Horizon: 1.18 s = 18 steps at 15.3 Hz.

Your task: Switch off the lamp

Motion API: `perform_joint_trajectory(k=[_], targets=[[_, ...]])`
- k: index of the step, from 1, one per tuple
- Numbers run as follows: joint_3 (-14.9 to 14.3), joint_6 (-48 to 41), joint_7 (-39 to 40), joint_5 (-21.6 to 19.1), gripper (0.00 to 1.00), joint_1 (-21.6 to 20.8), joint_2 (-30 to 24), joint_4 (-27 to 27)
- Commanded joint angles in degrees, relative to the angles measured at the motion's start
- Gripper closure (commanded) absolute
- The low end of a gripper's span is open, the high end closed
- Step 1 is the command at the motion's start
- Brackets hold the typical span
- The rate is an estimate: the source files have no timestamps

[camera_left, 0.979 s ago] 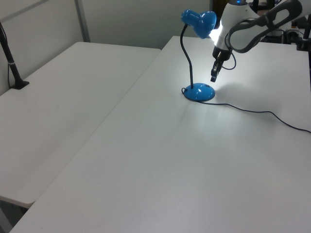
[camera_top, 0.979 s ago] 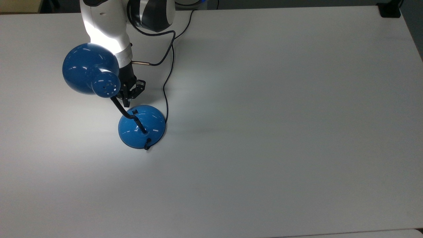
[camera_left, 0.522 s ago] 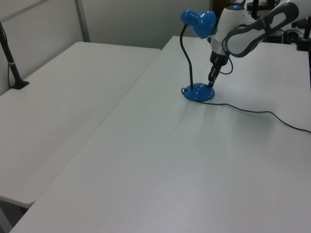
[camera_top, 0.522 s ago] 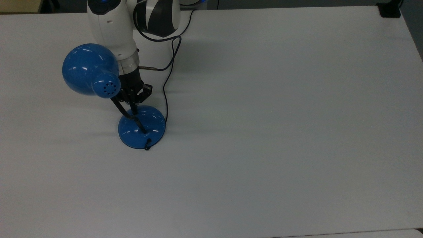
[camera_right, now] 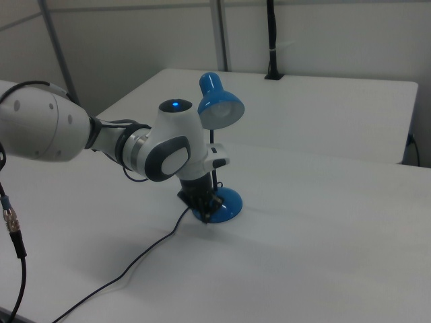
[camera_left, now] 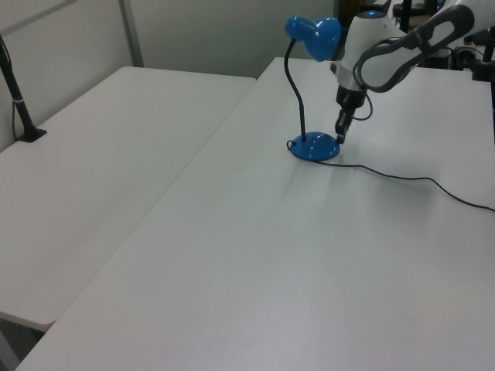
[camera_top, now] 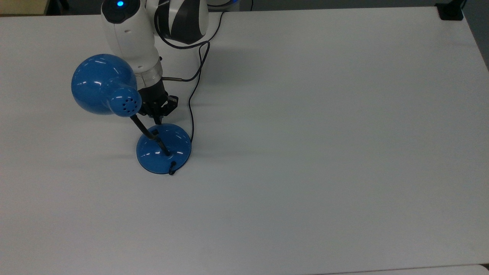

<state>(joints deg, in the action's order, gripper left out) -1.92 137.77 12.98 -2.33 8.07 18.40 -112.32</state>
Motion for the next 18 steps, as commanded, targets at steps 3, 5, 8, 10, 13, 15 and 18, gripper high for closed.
perform_joint_trajectory(k=[3,5,8,10,13,15,18], targets=[[-0.36,-19.17,8.63,0.48,0.99,1.16,-7.06,1.74],[-0.8,-27.86,9.34,1.53,0.76,1.42,-8.47,5.51],[-0.8,-38.69,8.91,4.7,0.0,1.08,-11.19,9.75],[-0.72,-40.9,8.38,4.61,0.0,0.72,-13.56,10.8],[-0.1,-44.15,8.29,3.83,0.0,0.2,-15.15,14.57],[-0.1,-46.09,6.98,3.04,0.0,-1.55,-15.24,17.56],[-0.1,-45.4,-2.68,0.31,0.0,-2.18,-15.42,20.3]])
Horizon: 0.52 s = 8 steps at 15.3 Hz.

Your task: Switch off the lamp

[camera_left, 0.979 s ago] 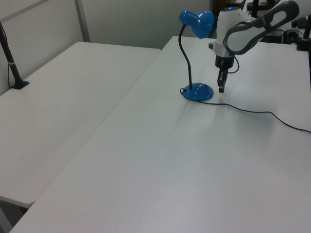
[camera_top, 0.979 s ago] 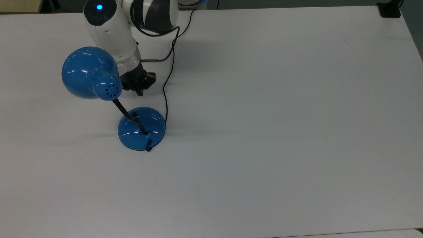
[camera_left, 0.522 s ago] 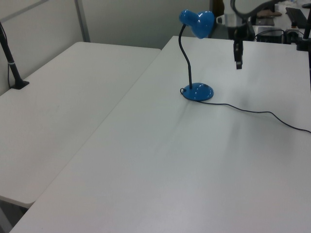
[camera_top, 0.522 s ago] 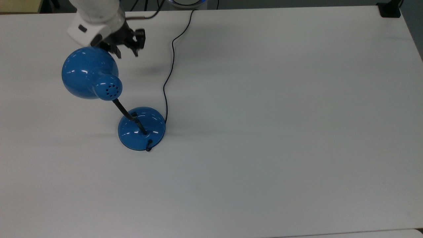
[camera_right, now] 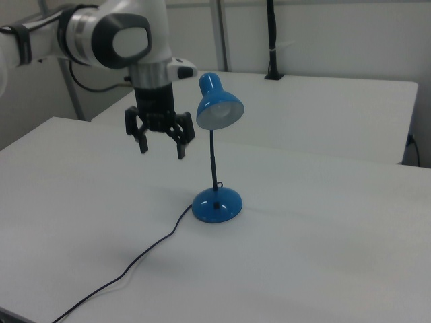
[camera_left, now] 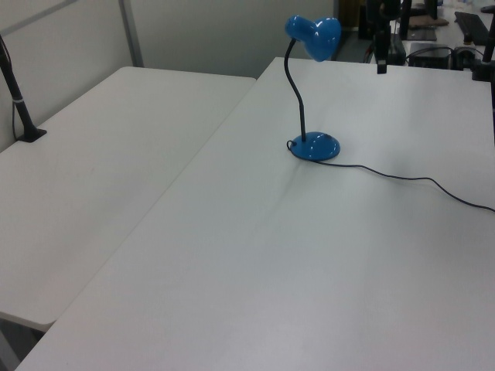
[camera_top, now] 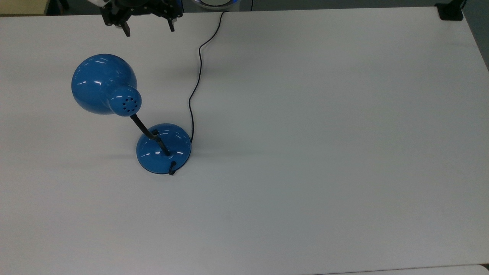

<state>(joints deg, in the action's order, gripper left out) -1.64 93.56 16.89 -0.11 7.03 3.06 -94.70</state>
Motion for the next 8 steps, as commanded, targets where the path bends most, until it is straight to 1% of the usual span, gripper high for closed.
perform_joint_trajectory(k=[1,3,8], targets=[[-0.29,-0.32,-7.48,-1.91,0.0,-1.14,-0.51,2.59],[-0.29,4.68,-7.75,-1.82,0.0,-1.14,-0.6,1.98],[-0.29,5.49,-8.36,-1.74,0.0,-1.14,-0.51,2.06]])
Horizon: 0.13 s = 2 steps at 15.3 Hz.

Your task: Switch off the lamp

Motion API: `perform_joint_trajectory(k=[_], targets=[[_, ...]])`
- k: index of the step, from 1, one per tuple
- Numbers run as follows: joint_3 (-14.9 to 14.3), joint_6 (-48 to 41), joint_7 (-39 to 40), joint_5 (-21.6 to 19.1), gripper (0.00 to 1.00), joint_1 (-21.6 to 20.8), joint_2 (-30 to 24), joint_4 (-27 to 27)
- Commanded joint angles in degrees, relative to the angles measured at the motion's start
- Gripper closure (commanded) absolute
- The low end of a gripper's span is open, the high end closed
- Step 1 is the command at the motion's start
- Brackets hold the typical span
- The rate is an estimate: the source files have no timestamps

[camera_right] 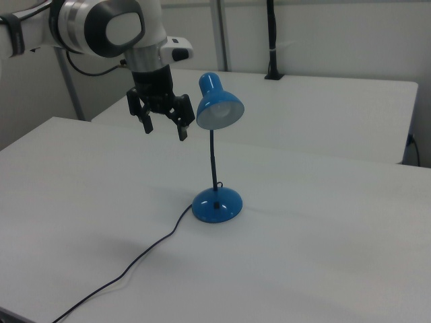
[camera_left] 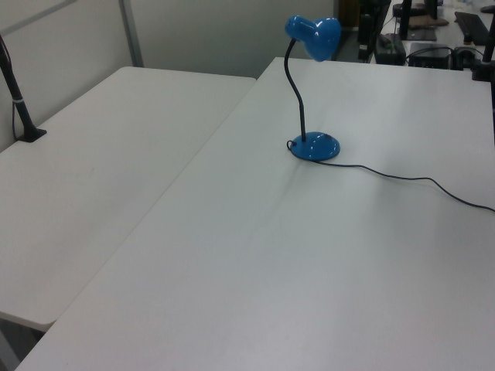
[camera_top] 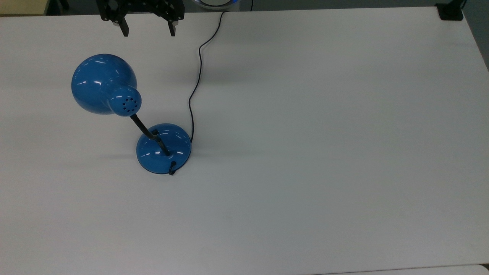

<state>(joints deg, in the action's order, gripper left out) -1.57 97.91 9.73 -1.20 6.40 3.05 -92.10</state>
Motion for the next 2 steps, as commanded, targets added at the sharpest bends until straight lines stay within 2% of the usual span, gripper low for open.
perform_joint_trajectory(k=[1,2], targets=[[-0.28,1.05,-1.29,-0.48,0.0,-0.51,-0.42,-0.53],[-0.1,1.05,-1.29,-0.3,0.0,-0.68,-0.42,-0.53]])
